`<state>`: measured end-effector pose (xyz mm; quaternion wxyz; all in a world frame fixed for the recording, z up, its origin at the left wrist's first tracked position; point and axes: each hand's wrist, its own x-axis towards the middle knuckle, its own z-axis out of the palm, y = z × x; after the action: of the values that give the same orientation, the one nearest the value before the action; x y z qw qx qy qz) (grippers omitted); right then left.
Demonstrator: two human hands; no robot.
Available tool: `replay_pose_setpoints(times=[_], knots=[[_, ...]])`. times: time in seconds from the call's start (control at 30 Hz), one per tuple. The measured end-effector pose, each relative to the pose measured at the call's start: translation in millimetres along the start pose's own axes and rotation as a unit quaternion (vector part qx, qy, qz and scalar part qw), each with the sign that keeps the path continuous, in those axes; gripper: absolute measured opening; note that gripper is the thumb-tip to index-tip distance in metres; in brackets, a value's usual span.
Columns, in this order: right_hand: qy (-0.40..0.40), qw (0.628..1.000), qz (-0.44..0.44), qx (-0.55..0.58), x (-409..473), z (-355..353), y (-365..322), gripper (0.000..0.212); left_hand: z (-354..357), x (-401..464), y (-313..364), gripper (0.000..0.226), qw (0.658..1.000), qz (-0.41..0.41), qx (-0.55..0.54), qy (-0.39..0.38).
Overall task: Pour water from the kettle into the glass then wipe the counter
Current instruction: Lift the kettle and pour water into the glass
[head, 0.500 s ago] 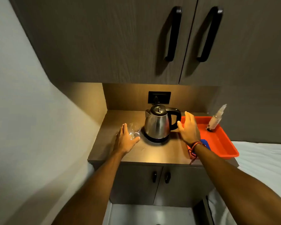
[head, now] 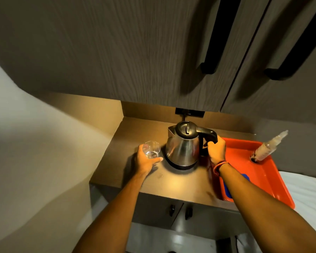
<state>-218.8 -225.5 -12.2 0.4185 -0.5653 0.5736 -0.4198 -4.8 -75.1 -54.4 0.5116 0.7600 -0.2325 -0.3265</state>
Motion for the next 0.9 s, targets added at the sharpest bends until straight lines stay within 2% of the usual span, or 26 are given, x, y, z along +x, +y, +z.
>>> replay_pose_setpoints(times=[0.23,0.43,0.6,0.7,0.8,0.9], knots=[[0.050,0.998,-0.029,0.013,4,11,-17,0.021,-4,12,7,0.082,0.999,0.031,0.005,0.018],[0.036,0.985,-0.120,-0.115,10,14,-59,0.013,-25,19,26,0.091,0.999,0.047,-0.001,0.012],[0.006,0.968,-0.169,-0.184,10,15,-91,0.010,-36,19,34,0.086,0.997,0.070,0.008,-0.005],[-0.016,0.948,-0.187,-0.258,3,22,-113,0.010,-40,16,32,0.081,0.997,0.075,0.003,-0.034],[-0.012,0.906,-0.216,-0.363,-7,32,-131,0.016,-43,10,31,0.079,0.996,0.069,0.001,-0.054],[-0.011,0.882,-0.265,-0.389,-16,37,-141,0.016,-45,5,30,0.075,0.996,0.063,0.009,-0.064]])
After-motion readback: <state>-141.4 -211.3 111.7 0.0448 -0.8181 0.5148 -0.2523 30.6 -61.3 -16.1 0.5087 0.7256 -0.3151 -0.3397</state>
